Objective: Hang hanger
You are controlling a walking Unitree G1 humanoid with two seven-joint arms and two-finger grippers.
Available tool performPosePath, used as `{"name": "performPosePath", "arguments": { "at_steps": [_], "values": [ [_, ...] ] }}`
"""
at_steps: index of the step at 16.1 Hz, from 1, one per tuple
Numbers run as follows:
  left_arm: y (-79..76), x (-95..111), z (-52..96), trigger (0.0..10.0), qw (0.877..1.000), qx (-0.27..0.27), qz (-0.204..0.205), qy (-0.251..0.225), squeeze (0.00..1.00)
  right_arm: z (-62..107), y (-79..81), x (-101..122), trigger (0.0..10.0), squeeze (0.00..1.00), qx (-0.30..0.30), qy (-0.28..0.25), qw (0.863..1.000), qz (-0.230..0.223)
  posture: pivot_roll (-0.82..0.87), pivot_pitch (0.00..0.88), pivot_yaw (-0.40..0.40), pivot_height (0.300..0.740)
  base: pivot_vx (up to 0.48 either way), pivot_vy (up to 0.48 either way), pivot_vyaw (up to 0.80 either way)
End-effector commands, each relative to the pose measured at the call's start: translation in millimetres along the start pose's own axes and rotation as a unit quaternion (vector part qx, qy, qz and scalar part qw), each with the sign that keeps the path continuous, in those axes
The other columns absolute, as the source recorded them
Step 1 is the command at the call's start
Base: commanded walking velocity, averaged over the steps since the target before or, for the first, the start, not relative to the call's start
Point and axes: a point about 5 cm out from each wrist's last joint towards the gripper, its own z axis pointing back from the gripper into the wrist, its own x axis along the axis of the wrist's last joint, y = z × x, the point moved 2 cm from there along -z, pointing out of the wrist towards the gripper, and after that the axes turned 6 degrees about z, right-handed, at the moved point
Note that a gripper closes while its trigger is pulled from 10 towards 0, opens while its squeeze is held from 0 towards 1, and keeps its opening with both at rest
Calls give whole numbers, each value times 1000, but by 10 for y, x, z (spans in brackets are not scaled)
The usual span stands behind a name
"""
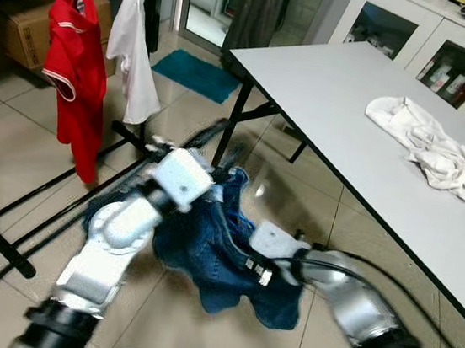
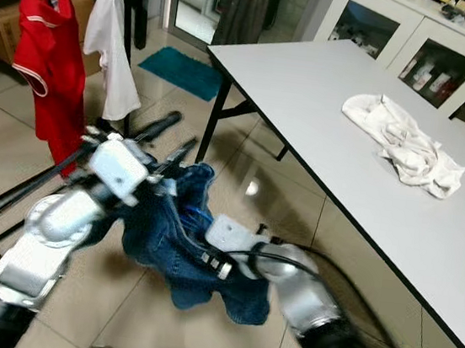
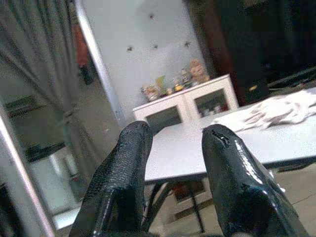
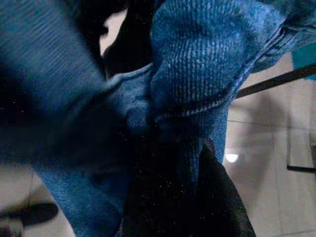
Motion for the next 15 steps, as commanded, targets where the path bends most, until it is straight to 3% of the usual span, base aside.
{"name": "performPosePath", "arguments": {
  "at_steps": [1,5,8,11,15],
  "values": [
    [-70,23,-46,10000,1000,-11,1,-6,0,56,-156,-37,0,0,-34,5,999,-14,173,89,-159,740,0,0,0],
    [-209,-45,-67,10000,999,-2,32,4,0,0,-381,74,0,0,-113,-20,990,-79,173,86,-168,740,0,0,0],
    [-235,-159,-71,10000,996,41,67,30,0,66,-617,170,0,0,-183,-68,972,-134,171,84,-175,740,0,0,0],
    [-361,-251,-33,10000,992,49,106,46,0,120,-725,222,0,0,-198,-104,957,-184,168,83,-177,740,0,0,0],
    [-389,-316,11,10000,992,58,99,58,0,158,-743,297,0,0,-190,-147,948,-208,165,79,-177,740,0,0,0]
  ]
}}
